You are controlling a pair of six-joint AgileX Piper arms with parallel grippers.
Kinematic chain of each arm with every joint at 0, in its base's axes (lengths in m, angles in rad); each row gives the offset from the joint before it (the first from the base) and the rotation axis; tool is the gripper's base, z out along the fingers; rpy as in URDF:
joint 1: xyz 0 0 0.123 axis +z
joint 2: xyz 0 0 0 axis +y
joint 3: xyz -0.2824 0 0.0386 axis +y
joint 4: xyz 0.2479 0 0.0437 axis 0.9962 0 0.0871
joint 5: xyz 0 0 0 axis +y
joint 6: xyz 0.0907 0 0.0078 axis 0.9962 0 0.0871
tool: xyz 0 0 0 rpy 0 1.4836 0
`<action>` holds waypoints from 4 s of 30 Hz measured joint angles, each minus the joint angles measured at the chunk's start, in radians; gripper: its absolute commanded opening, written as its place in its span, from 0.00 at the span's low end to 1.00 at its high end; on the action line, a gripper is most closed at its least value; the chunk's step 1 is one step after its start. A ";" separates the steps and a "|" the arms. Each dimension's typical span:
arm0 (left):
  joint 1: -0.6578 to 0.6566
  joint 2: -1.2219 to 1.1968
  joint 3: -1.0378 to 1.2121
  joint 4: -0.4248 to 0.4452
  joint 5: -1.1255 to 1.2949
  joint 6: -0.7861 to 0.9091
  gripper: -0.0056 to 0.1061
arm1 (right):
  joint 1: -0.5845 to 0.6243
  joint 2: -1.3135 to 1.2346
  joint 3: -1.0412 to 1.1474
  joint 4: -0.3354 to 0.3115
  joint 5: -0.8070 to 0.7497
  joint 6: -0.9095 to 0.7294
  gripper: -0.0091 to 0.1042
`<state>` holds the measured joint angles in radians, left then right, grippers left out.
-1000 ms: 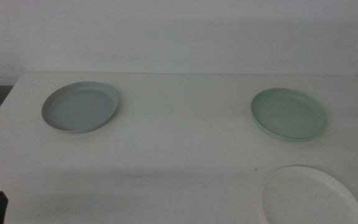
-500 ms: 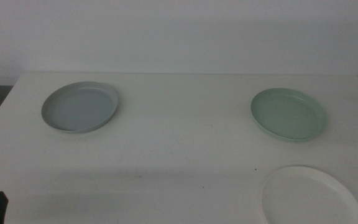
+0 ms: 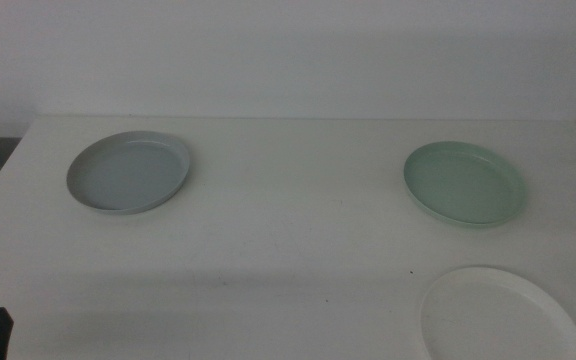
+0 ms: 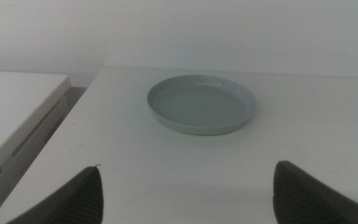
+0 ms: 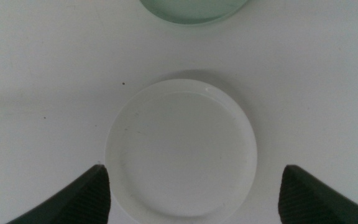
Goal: Stack the three bowls on top of each other.
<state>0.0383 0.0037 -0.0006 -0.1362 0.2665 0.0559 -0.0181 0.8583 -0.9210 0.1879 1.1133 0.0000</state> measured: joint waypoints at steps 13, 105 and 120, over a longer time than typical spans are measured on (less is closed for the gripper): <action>0.000 0.000 0.000 0.000 0.000 0.000 0.89 | 0.000 0.148 0.037 -0.133 0.041 0.120 0.87; 0.000 0.000 0.000 0.000 0.000 0.000 0.89 | 0.341 1.232 -0.734 0.182 -0.058 0.038 0.06; 0.000 0.000 0.000 0.000 0.000 0.000 0.89 | 0.359 1.346 -0.787 0.189 -0.043 0.054 0.26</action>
<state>0.0383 0.0037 -0.0006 -0.1362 0.2665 0.0559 0.3404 2.2039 -1.7084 0.3767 1.0704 0.0537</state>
